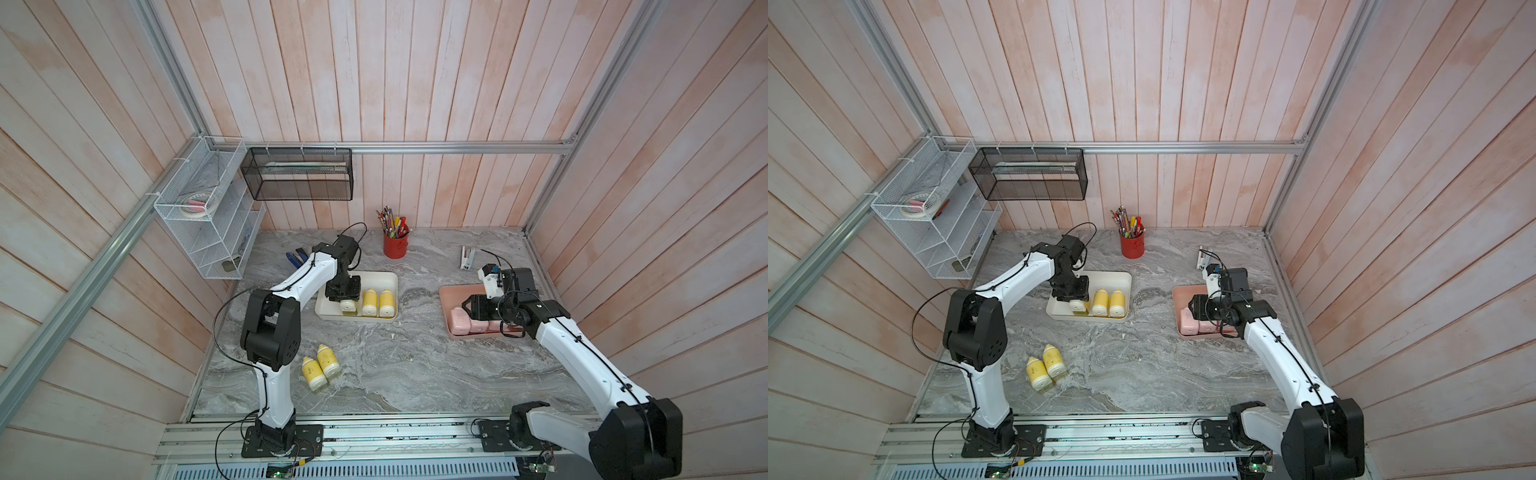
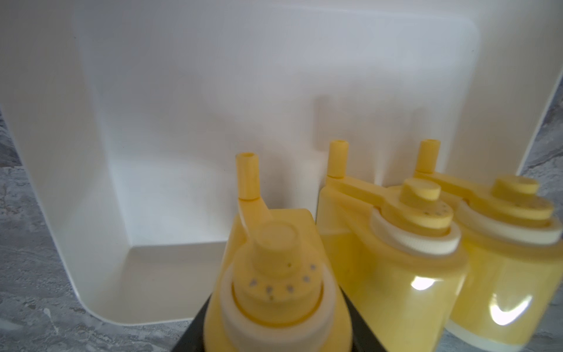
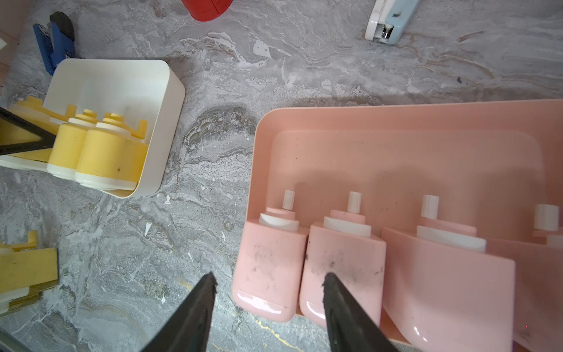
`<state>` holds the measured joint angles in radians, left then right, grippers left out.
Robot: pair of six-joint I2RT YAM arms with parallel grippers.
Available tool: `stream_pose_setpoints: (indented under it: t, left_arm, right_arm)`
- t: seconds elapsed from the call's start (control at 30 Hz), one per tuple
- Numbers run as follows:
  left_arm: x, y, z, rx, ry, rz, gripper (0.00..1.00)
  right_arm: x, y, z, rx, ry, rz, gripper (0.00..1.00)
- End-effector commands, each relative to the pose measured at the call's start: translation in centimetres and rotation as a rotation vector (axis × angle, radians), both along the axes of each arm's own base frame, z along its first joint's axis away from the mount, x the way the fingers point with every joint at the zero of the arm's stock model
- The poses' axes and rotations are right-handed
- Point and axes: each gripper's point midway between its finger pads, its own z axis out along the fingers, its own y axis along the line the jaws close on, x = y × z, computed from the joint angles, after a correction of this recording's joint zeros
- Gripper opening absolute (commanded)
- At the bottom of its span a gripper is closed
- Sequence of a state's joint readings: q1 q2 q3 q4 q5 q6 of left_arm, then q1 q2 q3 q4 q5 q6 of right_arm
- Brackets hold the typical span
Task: Place the pencil sharpeners by color into the storage box
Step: Place the pencil sharpener in the storage box.
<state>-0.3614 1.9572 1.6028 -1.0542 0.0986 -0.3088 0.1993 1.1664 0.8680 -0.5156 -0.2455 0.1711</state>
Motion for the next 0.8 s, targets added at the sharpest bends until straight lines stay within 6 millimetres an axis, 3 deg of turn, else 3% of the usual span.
stream_pose_setpoints:
  t: [0.0,0.77]
  left_arm:
    - [0.0,-0.5,-0.8,-0.017,0.007,0.014,0.50]
    - [-0.4,-1.4,-2.6,-0.029,0.038,0.030,0.50]
  right_arm:
    - [0.0,0.1,0.5,0.008,-0.021,0.010,0.59]
    - [-0.1,0.1,0.6,0.010,-0.030,0.013,0.60]
